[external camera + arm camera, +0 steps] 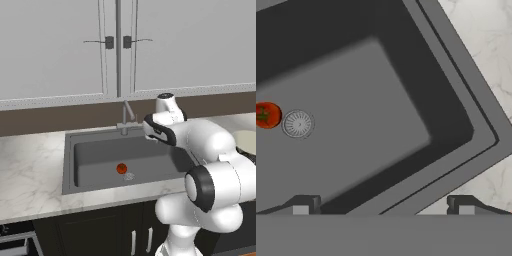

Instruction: Remove the tomato and onion from the sink. Then move the bowl and cup from the counter to the sink for washing.

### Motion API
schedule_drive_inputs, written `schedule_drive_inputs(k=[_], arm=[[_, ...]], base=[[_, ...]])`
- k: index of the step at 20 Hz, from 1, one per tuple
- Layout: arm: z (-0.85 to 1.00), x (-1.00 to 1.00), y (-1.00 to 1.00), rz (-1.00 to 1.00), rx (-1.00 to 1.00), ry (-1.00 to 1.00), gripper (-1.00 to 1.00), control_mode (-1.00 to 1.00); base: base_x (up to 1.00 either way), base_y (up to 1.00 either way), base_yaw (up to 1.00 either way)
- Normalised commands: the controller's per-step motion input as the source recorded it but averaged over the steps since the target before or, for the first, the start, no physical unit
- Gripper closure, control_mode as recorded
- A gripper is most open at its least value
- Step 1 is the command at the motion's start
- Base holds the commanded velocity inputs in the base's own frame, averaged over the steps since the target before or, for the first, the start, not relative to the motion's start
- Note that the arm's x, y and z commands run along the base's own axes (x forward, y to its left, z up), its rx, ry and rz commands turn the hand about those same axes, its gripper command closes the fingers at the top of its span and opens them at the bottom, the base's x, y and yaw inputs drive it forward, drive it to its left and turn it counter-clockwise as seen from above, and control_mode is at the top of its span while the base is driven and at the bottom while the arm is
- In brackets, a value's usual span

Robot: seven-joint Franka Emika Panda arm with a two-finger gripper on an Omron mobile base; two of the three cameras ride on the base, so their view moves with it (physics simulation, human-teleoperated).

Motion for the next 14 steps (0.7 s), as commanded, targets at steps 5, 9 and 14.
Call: schedule_drive_inputs(k=[5, 9, 14], arm=[[-0.02, -0.03, 0.17, 0.13, -0.01, 0.0, -1.0, -1.0], [-0.02, 0.0, 0.25, 0.1, 0.0, 0.0, -1.0, -1.0], [-0.03, -0.04, 0.22, 0.1, 0.01, 0.0, -1.0, -1.0]], base=[[0.0, 0.0, 0.0], [0.0, 0.0, 0.0], [0.0, 0.0, 0.0]])
